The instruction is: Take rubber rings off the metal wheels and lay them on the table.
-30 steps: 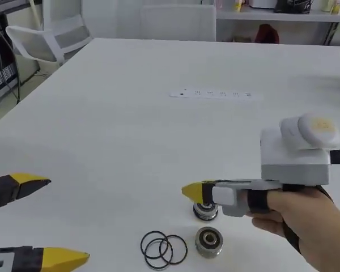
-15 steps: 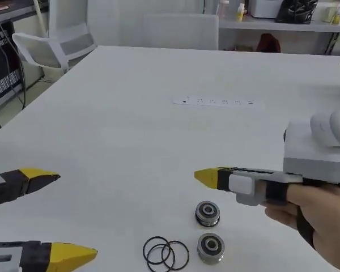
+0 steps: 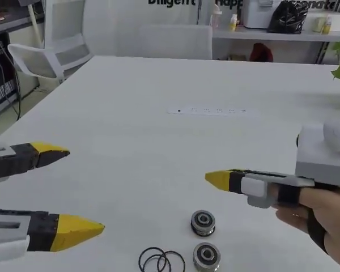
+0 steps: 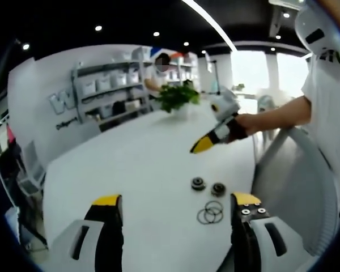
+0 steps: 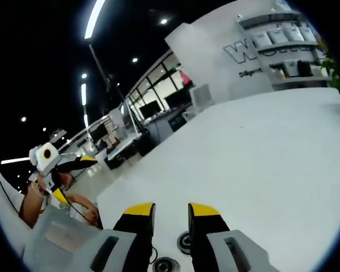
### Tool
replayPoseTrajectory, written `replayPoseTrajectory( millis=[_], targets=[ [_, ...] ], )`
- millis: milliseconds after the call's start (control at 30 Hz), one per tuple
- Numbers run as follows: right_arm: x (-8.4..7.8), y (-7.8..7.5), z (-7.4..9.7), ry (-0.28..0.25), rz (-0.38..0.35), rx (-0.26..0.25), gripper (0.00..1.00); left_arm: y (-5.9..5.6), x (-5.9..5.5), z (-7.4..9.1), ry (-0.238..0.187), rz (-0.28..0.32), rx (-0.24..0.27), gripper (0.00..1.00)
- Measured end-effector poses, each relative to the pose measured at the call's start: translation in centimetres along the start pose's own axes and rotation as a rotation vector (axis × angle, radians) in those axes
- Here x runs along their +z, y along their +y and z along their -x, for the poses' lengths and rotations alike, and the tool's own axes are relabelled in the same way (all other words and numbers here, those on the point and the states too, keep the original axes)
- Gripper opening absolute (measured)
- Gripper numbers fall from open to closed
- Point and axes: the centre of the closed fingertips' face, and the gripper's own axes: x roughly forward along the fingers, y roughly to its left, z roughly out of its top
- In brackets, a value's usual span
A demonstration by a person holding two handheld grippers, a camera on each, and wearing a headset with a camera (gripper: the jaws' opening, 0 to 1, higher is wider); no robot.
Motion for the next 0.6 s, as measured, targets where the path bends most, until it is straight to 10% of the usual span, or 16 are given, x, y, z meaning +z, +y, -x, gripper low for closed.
replayPoseTrajectory(
  millis=[600],
  targets=[
    [-4.2, -4.4, 0.9, 0.175, 0.133, -0.098, 0.27, -1.9, 8.9, -6.6, -0.136, -0.226, -0.204, 0.71]
  ],
)
